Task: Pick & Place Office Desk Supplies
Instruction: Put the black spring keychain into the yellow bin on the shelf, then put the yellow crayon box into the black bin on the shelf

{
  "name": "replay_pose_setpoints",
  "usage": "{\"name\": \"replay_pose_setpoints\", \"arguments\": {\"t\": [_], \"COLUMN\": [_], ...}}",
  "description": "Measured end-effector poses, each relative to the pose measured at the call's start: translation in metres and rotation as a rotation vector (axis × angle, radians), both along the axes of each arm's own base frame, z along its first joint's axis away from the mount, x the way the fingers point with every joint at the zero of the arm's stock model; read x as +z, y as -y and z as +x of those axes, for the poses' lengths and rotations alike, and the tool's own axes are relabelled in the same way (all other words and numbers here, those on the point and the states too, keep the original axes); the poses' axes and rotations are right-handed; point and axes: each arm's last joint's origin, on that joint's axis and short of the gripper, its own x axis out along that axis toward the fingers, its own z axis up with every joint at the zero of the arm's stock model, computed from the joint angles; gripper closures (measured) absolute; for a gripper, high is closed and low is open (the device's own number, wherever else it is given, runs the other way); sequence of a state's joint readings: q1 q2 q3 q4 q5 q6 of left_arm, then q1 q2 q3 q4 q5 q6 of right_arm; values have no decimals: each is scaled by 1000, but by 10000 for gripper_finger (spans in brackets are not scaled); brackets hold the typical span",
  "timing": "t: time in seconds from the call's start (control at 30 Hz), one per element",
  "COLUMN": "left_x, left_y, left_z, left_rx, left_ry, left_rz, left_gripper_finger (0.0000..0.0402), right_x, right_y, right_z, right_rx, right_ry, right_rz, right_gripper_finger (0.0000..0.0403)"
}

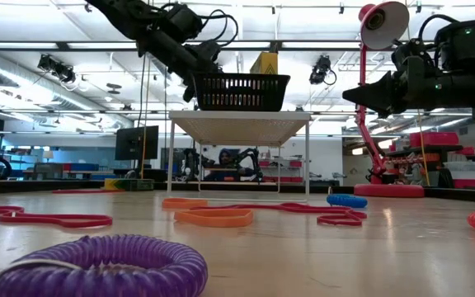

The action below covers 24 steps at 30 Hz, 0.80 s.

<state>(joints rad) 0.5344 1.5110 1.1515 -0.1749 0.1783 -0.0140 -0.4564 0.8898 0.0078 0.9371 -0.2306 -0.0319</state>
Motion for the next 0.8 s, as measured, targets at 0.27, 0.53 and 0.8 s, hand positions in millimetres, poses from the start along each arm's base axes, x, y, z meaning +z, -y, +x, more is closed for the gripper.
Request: {"name": "replay_pose_setpoints", "arguments": {"t": [0.27,0.53,0.8], "left_x": [1,9,-21], "left_y": [5,31,67], "left_z": [-3,-23,-57], "left_rx": [-24,-45,-80], "left_ry": [-34,-55,100], "left_rz": [15,69,81], "left_gripper_finger": [242,305,395], "right_x": [0,1,1], "right_y": [0,0,0], "right_z": [0,0,0], "right_rx": [0,-1,0], "right_ry": [1,4,6], "right_rz": [-7,-21,-10], "right_gripper_finger": [396,396,396]}}
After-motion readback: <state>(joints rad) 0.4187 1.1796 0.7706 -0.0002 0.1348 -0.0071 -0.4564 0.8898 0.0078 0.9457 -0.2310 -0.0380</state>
